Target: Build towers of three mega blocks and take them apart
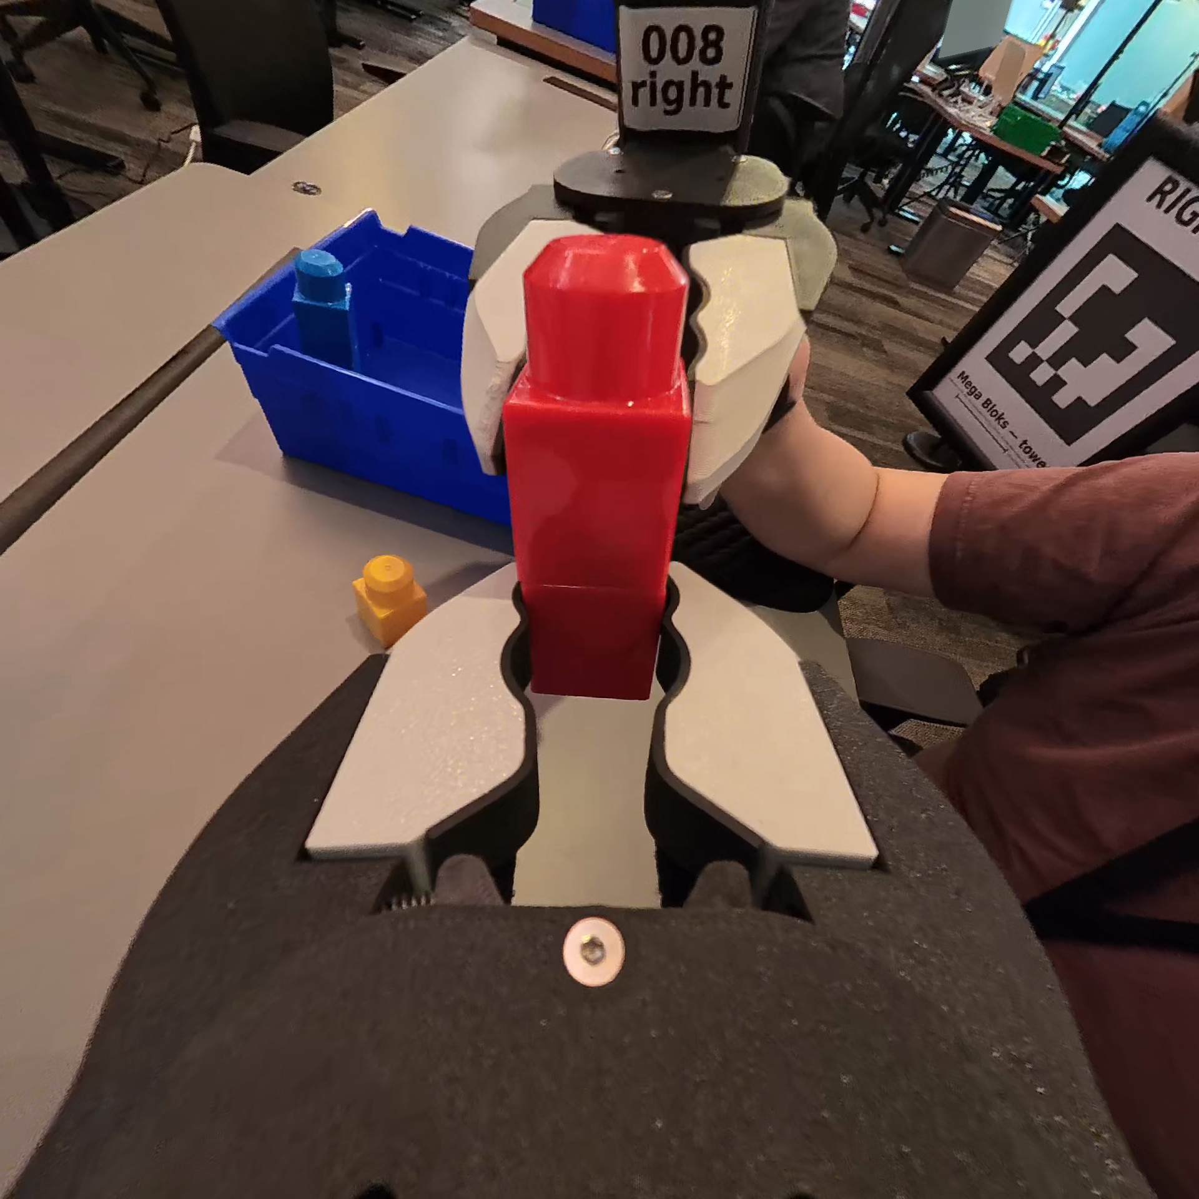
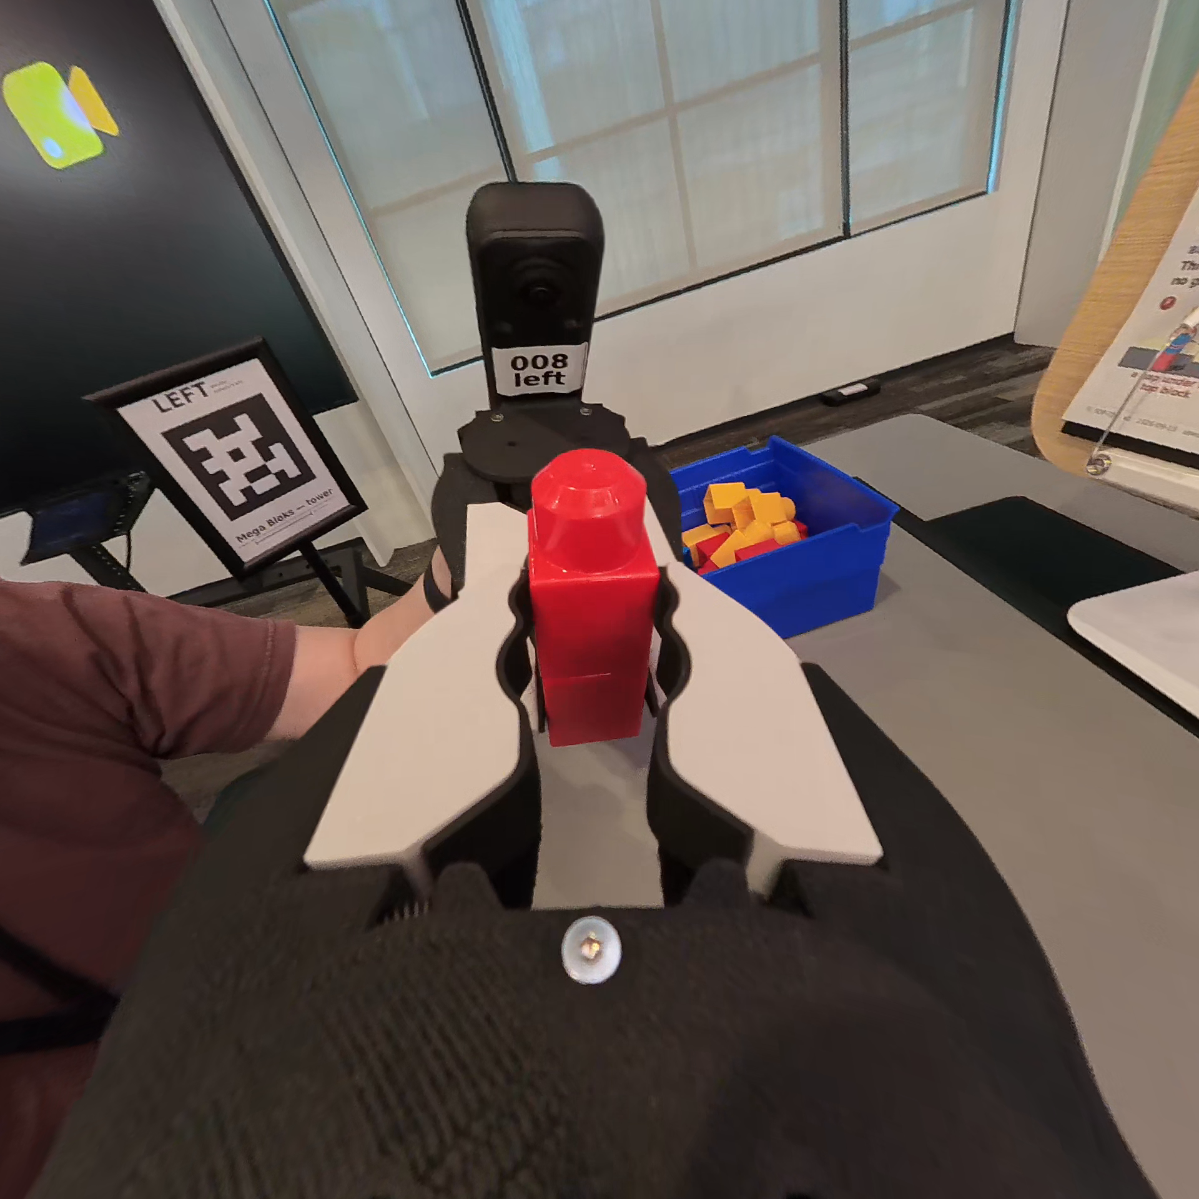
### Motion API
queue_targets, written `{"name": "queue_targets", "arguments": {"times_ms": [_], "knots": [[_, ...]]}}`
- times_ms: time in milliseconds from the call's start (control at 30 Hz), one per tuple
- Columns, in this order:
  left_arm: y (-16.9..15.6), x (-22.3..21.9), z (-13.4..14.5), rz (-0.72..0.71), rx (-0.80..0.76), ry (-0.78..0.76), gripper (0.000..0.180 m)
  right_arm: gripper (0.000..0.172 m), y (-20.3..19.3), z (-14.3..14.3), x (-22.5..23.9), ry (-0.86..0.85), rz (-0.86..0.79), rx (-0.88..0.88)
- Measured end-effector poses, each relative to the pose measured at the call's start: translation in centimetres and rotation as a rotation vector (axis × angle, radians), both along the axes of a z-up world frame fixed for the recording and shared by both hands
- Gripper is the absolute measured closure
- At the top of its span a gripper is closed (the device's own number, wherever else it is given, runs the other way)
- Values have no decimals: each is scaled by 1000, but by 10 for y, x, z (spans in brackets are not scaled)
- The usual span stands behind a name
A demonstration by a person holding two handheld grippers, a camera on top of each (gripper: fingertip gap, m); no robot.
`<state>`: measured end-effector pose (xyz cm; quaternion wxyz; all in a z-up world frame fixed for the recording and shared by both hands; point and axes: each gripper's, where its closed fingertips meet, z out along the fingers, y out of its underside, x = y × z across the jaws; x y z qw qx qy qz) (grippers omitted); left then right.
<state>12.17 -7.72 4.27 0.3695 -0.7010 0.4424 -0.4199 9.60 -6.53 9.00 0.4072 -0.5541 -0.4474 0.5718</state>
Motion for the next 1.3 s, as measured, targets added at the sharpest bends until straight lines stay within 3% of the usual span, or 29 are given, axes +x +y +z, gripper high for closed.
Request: {"name": "queue_targets", "arguments": {"times_ms": [567, 633, 667, 733, 800, 867, 1000, 1100, 1300], "knots": [[-7, -3, 3, -44, 4, 3, 145, 135, -7, 4, -4, 9, 10, 32], [-7, -7, 13, -38, 19, -43, 145, 130, -1, 10, 1, 9, -49, 93], [-5, -13, 19, -21, 24, -63, 145, 114, 7, 14, 6, 19, -111, 108], [5, -34, 33, 59, 62, -85, 145, 111, 37, 11, 21, 3, -291, 71], [19, -63, 46, 189, 124, -92, 145, 106, 76, -27, 37, -220, -513, 58], [26, -88, 59, 277, 161, -116, 146, 101, 100, -85, 54, -597, -637, 83], [44, -128, 72, 487, 236, -102, 145, 91, 100, -174, 69, -1075, -574, 48], [59, -155, 69, 662, 287, -15, 145, 93, 101, -204, 72, -1173, -530, 30], [82, -226, 56, 1085, 350, 255, 145, 103, 99, -223, 78, -1247, -490, 5]]}}
